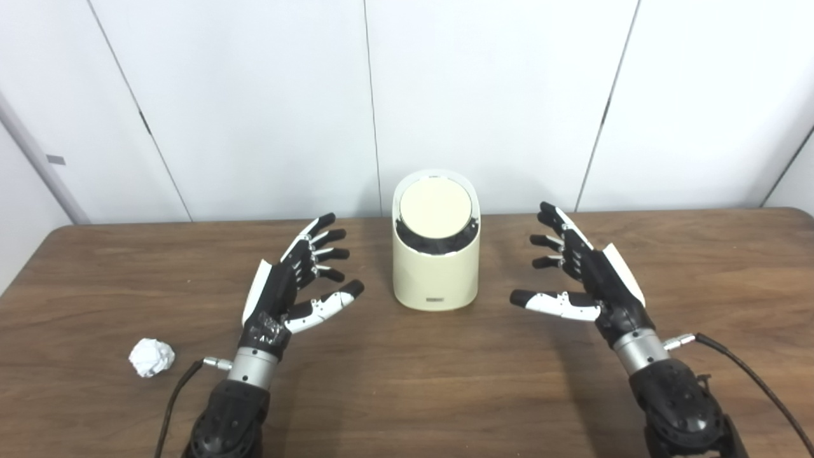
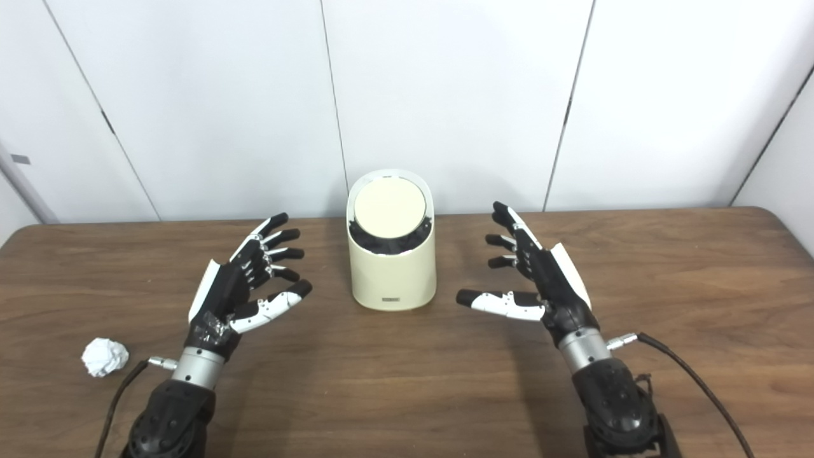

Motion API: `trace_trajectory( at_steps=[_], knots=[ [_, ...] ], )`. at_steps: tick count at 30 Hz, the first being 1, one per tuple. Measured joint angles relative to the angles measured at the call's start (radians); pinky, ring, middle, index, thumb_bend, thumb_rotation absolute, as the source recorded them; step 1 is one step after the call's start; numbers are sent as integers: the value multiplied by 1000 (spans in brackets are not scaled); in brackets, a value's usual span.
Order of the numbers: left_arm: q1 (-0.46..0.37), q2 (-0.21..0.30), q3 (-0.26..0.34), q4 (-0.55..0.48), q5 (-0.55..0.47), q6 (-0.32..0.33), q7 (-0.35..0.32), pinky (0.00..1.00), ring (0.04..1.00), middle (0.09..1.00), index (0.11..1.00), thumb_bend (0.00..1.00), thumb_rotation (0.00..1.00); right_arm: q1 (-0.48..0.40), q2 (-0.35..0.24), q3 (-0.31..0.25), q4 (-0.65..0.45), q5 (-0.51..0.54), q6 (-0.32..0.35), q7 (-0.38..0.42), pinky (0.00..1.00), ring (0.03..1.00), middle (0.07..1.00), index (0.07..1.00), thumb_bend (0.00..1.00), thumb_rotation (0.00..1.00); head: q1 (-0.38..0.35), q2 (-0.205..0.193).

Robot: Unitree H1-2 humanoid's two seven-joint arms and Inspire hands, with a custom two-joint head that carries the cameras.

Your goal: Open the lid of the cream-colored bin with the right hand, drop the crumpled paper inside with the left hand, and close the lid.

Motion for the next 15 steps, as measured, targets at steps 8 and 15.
trace_trajectory(
  at_steps=[8, 15],
  knots=[
    [0, 1, 1, 1, 0, 0, 0, 600, 756, 837, 918, 661, 209, -3, -2, 1, 0, -11, 2, 0, 687, 842, 938, 939, 810, 337, 0, 5],
    [0, 3, 5, 1, -1, 0, 0, 608, 759, 830, 911, 662, 206, -15, 5, 6, 0, -66, 7, -20, 673, 824, 914, 926, 810, 383, -3, -8]
  ],
)
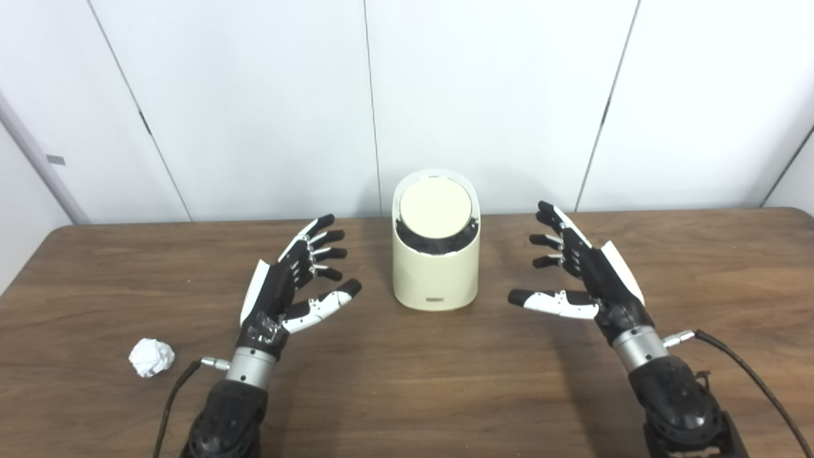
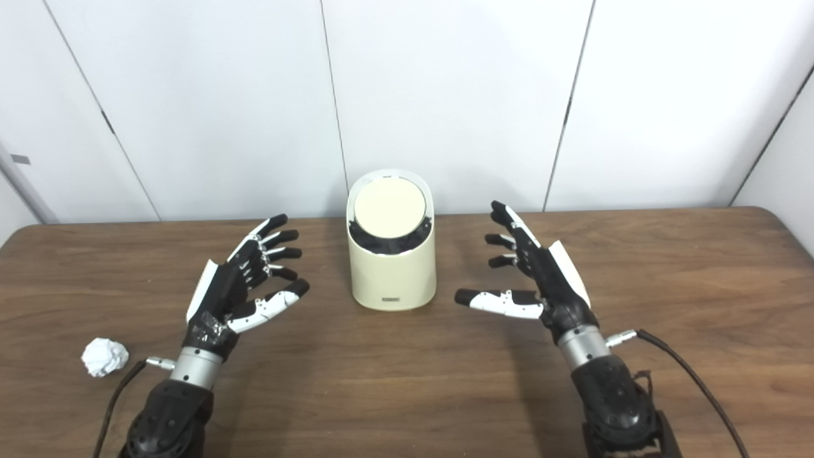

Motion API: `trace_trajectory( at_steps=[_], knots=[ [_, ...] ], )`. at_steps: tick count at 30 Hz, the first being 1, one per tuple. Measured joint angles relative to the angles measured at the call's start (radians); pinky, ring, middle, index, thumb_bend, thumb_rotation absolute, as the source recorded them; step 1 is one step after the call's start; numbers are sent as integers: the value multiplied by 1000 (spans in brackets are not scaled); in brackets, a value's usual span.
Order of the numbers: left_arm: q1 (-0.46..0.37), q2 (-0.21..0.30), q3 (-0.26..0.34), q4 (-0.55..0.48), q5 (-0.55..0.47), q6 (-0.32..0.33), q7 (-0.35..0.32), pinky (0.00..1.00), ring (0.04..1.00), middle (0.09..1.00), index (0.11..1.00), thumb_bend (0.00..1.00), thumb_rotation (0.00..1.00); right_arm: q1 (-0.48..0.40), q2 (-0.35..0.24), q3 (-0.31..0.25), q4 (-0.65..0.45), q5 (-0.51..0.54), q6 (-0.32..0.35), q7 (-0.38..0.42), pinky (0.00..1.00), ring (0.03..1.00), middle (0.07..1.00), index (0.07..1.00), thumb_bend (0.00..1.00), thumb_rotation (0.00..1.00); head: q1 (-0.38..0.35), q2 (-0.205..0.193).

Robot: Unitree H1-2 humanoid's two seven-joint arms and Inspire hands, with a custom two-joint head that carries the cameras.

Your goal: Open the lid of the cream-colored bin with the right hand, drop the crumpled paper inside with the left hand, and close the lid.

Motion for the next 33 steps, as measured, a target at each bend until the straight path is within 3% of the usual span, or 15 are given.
trace_trajectory(
  at_steps=[3, 7, 11, 24, 27, 30, 33],
  knots=[
    [0, 0, 1, 4, 0, -12, 0, 608, 762, 833, 906, 660, 198, -21, 21, 2, -1, -42, 21, -37, 683, 827, 905, 922, 820, 394, -6, -11],
    [0, 0, 1, 21, 0, -18, 0, 586, 738, 833, 906, 656, 190, -66, 47, 12, -14, -83, 99, -55, 721, 837, 908, 923, 834, 411, -3, -15],
    [4, 0, 1, 24, 1, -18, 2, 578, 735, 838, 905, 647, 174, -116, 51, 26, -16, -103, 158, -55, 690, 827, 902, 920, 838, 407, -5, -14],
    [7, 0, 0, 24, 1, -16, 3, 590, 744, 842, 901, 653, 161, -264, 55, 84, 58, -127, 234, -52, 618, 832, 916, 913, 878, 409, -3, -11],
    [7, 0, -1, 24, 2, -16, 3, 591, 745, 840, 904, 650, 158, -292, 55, 95, 92, -129, 252, -48, 662, 852, 923, 915, 876, 384, -2, -6],
    [7, 0, -1, 24, 8, -16, 4, 597, 738, 835, 902, 662, 171, -318, 56, 112, 102, -136, 271, -44, 777, 904, 925, 920, 873, 384, 2, -5],
    [7, 0, -1, 24, 9, -15, 4, 594, 741, 839, 903, 659, 165, -352, 57, 138, 131, -166, 286, -44, 730, 881, 918, 915, 906, 407, 2, -5]
  ],
)
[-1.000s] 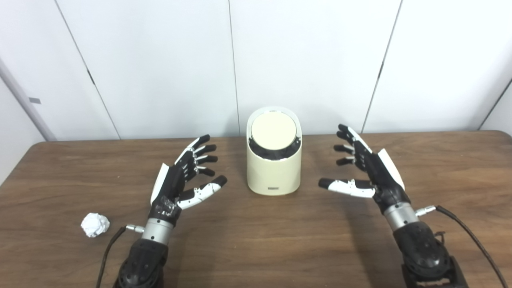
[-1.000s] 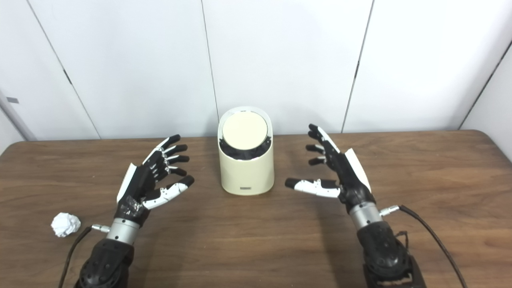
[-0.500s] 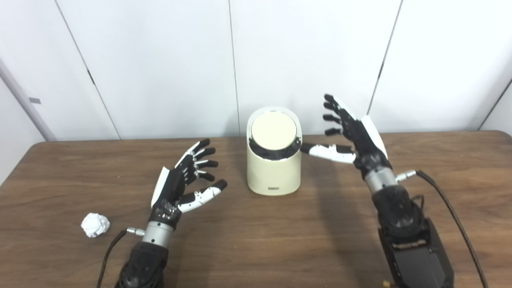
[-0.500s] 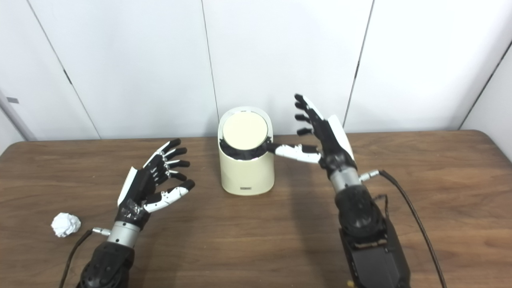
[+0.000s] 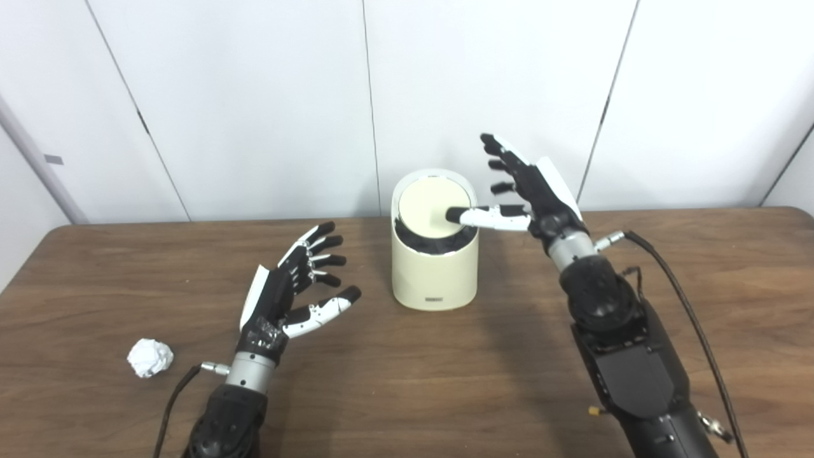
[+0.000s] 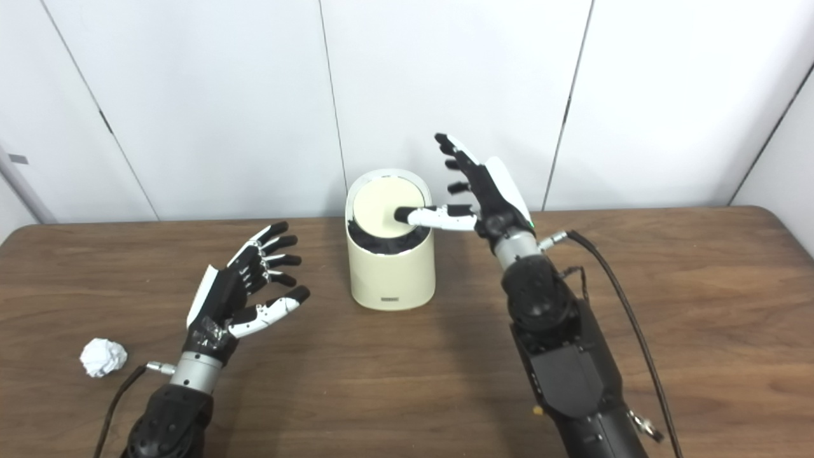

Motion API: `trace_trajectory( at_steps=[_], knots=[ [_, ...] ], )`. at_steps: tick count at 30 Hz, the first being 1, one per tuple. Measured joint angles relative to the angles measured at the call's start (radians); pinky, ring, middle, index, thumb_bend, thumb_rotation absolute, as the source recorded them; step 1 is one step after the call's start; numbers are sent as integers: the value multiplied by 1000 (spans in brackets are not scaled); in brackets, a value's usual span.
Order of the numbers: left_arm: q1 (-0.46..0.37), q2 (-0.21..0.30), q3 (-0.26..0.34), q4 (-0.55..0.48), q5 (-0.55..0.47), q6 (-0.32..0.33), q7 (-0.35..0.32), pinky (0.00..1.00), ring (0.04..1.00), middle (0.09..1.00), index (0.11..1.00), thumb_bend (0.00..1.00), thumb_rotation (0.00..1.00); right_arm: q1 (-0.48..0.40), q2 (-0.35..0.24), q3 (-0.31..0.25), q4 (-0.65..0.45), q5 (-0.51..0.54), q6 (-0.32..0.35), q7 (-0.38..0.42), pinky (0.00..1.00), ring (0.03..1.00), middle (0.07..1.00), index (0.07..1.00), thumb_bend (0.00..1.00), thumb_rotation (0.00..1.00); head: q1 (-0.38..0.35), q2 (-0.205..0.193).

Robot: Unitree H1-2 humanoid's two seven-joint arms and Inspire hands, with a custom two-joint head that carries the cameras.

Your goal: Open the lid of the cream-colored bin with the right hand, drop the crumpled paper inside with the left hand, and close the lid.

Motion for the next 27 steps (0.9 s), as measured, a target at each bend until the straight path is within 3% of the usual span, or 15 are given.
trace_trajectory(
  at_steps=[5, 16, 27],
  knots=[
    [1, 1, 1, 0, -2, 1, -1, 596, 746, 845, 906, 650, 153, -26, 7, 29, 29, -51, 35, -2, 660, 845, 904, 904, 941, 393, 3, 8],
    [1, 0, 1, -2, -2, 1, -1, 610, 748, 838, 902, 659, 168, -42, 10, 77, 74, -119, 44, -7, 705, 876, 927, 930, 983, 394, 5, 15],
    [3, 0, 1, -4, -2, 3, 0, 596, 748, 837, 902, 652, 151, -60, -23, 129, 59, -188, 39, 8, 694, 867, 927, 947, 1000, 278, 6, 21]
  ],
)
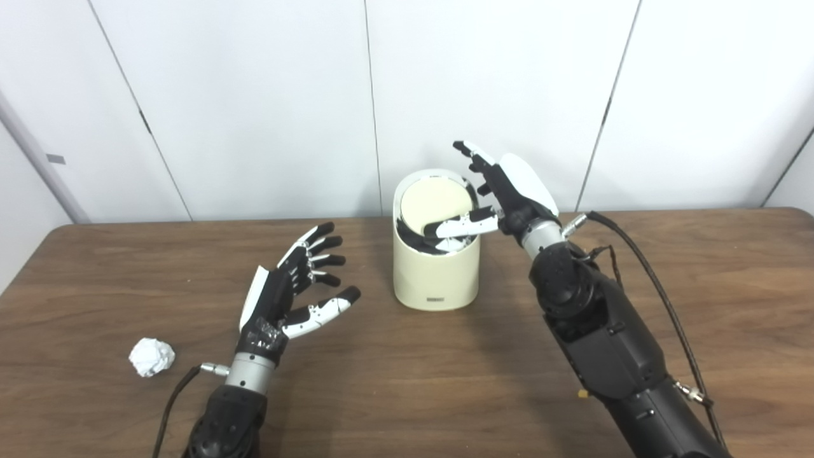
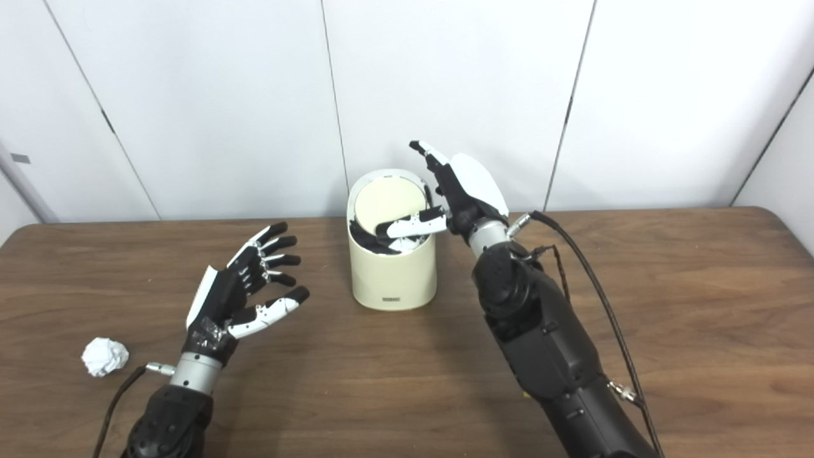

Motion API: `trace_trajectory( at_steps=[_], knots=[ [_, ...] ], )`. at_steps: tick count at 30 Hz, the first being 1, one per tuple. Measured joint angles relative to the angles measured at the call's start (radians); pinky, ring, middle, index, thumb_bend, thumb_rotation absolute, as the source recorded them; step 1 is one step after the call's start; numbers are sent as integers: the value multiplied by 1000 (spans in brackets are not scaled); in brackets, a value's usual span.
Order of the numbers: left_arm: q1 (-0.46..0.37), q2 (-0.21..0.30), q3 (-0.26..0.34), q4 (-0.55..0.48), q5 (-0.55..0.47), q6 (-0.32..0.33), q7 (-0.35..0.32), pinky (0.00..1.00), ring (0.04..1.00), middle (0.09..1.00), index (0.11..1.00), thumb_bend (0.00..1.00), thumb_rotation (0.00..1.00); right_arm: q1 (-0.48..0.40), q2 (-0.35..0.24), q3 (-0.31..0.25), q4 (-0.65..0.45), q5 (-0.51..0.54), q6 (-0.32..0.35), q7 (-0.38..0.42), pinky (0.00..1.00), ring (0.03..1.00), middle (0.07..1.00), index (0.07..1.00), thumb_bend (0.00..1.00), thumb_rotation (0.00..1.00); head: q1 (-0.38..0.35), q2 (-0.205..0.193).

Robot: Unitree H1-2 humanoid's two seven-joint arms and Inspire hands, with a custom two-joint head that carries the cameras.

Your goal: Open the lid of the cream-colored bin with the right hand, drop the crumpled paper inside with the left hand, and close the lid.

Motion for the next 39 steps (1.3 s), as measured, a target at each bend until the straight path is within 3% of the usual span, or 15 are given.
trace_trajectory(
  at_steps=[10, 14, 20, 26, 31, 35, 39],
  knots=[
    [8, 0, 0, -6, 0, 1, 0, 595, 743, 839, 907, 639, 152, -1, -9, 51, -39, -133, -7, -25, 725, 873, 955, 970, 954, 266, 2, 8],
    [8, 0, 1, -6, 0, 1, 1, 601, 743, 834, 901, 654, 177, 0, -8, 50, -44, -139, 1, -20, 721, 881, 952, 970, 886, 252, -2, 8],
    [10, 0, 2, -6, -1, 1, 1, 598, 749, 842, 909, 645, 169, 0, 21, 14, -46, -138, 76, 2, 660, 850, 949, 960, 827, 235, -2, 14],
    [18, 0, 2, -32, -1, 5, 1, 597, 750, 843, 910, 641, 166, -4, 123, -144, 4, -169, 88, 70, 643, 879, 966, 963, 779, 189, -2, 15],
    [18, 1, 1, -35, -1, 6, 0, 591, 746, 841, 908, 644, 174, -22, 246, -331, 51, -244, 87, 144, 669, 880, 960, 957, 769, 127, -2, 20],
    [18, 1, 1, -35, -2, 9, 0, 582, 747, 843, 906, 647, 168, -36, 288, -388, 64, -293, 87, 159, 658, 877, 948, 945, 800, 100, 3, 26],
    [18, 1, 2, -41, -2, 16, -1, 585, 750, 847, 910, 634, 163, -36, 293, -395, 61, -307, 87, 173, 634, 869, 945, 950, 811, 123, 5, 26]
  ],
)
